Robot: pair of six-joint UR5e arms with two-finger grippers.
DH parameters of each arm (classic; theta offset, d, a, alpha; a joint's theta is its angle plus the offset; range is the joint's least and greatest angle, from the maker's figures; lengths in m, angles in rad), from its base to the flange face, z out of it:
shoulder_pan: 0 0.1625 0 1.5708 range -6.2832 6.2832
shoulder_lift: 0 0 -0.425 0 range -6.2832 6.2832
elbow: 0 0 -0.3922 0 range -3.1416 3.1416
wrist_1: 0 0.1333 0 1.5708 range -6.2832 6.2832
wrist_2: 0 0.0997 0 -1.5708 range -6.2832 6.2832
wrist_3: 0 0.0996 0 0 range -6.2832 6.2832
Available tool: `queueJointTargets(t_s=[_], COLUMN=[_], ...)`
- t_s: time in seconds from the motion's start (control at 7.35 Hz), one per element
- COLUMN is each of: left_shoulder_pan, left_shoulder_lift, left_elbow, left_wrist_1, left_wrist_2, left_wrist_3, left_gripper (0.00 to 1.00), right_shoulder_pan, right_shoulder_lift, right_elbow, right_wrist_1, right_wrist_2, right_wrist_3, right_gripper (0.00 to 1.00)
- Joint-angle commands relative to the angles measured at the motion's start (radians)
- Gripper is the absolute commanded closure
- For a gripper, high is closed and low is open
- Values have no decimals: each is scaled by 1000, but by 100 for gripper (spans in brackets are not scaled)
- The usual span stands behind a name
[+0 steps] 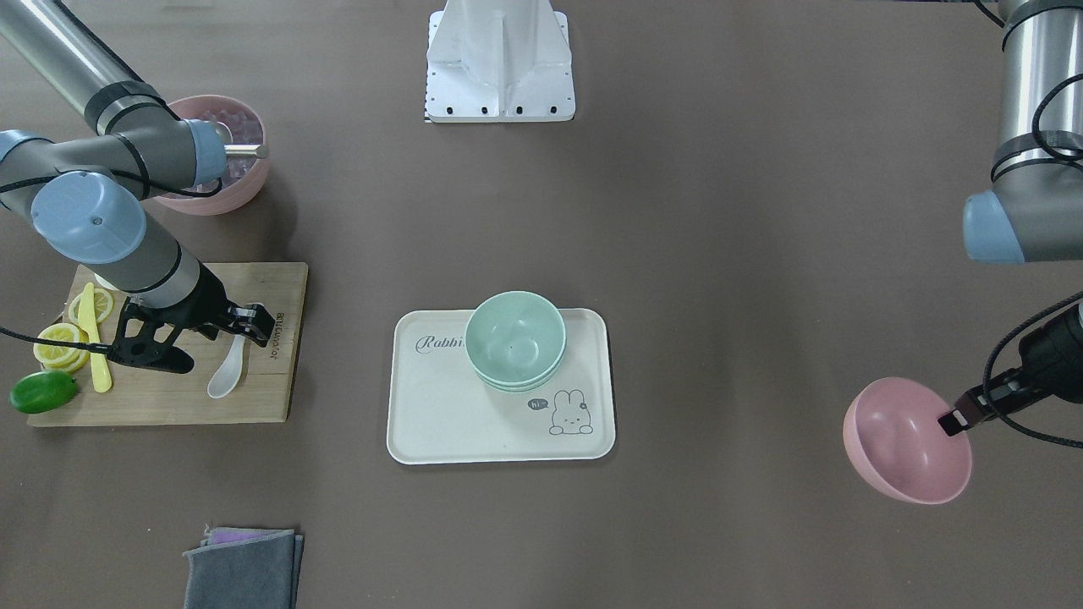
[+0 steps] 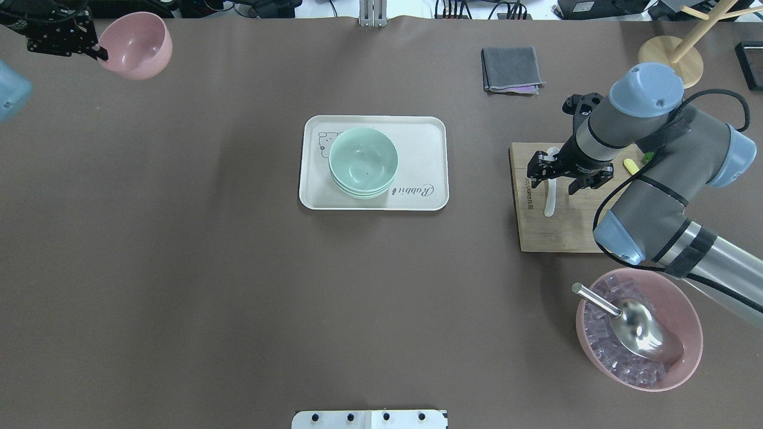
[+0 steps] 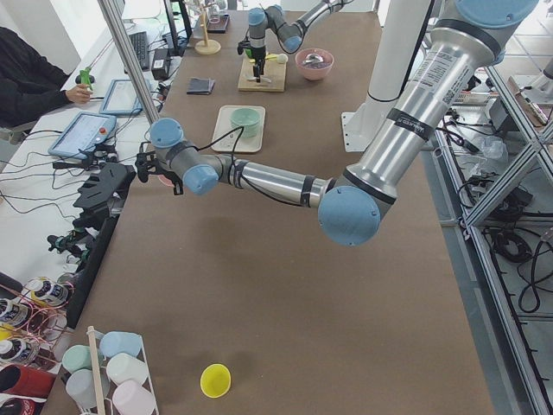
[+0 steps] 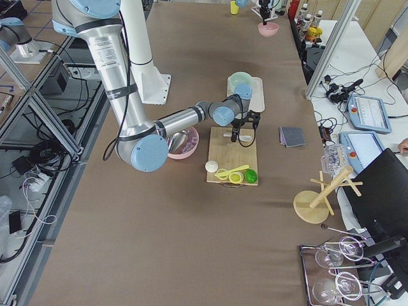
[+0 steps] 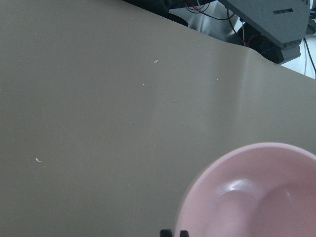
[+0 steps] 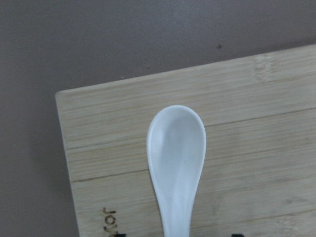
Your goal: Stack pink bowl on green and place spoon
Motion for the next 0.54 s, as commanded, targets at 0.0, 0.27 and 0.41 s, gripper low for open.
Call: queueJointTargets(t_s=[0.0,0.27,0.41], left_shoulder_pan=[2,2,2], left_shoulder_lift=[0,0,1], left_elbow=[-1,-2,-2], left_wrist_1=[-1,-1,-1], left_wrist_2=[0,0,0], left_wrist_3=[0,0,0], left_gripper=[100,100,100], right_shoulder_pan=[-2,-2,-3], right_shoulder_lift=[-7,-6,3], right_elbow=[-1,-1,-1], right_wrist_1=[0,0,0], right_wrist_2=[-1,-1,2], right_wrist_3=[3,3,3], right_gripper=[43,85,100])
